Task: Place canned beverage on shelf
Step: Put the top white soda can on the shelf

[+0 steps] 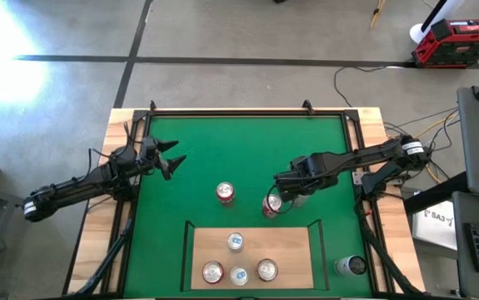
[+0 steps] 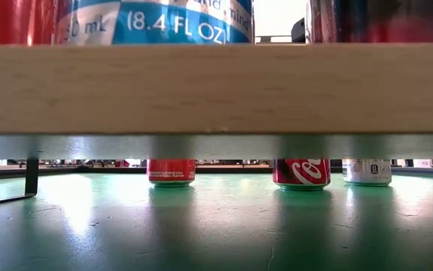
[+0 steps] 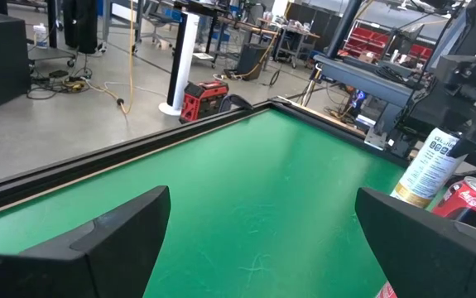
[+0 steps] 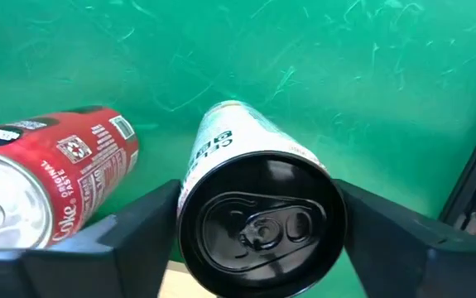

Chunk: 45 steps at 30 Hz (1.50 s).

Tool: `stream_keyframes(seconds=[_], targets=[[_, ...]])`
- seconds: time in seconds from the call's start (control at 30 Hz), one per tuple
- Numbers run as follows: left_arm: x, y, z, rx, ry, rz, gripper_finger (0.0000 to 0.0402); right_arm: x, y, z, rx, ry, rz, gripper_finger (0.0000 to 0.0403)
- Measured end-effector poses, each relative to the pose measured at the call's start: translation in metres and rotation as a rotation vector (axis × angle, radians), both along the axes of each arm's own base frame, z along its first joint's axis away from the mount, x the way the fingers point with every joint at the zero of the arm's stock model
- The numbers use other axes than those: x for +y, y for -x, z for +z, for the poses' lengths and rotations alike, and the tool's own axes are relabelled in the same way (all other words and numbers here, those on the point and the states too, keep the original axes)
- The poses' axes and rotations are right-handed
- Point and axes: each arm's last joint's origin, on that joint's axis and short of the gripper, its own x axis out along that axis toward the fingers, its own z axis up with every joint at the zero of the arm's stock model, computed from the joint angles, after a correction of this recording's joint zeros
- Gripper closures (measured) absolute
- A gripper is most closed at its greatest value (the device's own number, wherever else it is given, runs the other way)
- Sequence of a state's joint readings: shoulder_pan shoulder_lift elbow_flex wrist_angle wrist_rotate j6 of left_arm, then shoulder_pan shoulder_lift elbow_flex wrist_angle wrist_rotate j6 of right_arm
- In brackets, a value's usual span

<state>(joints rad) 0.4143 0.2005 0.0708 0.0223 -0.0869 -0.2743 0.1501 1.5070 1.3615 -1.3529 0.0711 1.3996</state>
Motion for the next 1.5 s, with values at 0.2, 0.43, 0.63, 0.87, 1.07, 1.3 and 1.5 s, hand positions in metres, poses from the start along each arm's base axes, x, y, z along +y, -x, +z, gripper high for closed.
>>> stream_keyframes(seconds=[0.2, 0.43, 0.63, 0.87, 1.07, 1.3, 1.5], targets=[[0.000, 0.000, 0.000, 0.000, 0.000, 0.000, 0.0032, 0.001, 0.000, 0.000, -0.008, -0.024, -0.097, 0.0150], [0.000, 0.000, 0.000, 0.000, 0.000, 0.000, 0.0032, 0.018, -0.001, 0.016, -0.072, -0.084, -0.189, 0.0150], [0.000, 0.000, 0.000, 0.000, 0.000, 0.000, 0.0032, 0.035, 0.003, 0.048, -0.104, -0.075, -0.257, 0.0150], [0.000, 0.000, 0.000, 0.001, 0.000, 0.000, 0.0032, 0.054, -0.001, 0.059, -0.089, -0.088, -0.244, 0.0149], [0.000, 0.000, 0.000, 0.001, 0.000, 0.000, 0.0032, 0.069, -0.011, 0.072, -0.080, -0.080, -0.231, 0.0136], [0.000, 0.000, 0.000, 0.002, 0.001, 0.000, 0.0032, 0.090, -0.028, 0.077, -0.107, -0.105, -0.163, 0.0143], [0.000, 0.000, 0.000, 0.002, 0.001, 0.000, 0.0032, 0.108, -0.032, 0.074, -0.101, -0.127, -0.163, 0.0142]])
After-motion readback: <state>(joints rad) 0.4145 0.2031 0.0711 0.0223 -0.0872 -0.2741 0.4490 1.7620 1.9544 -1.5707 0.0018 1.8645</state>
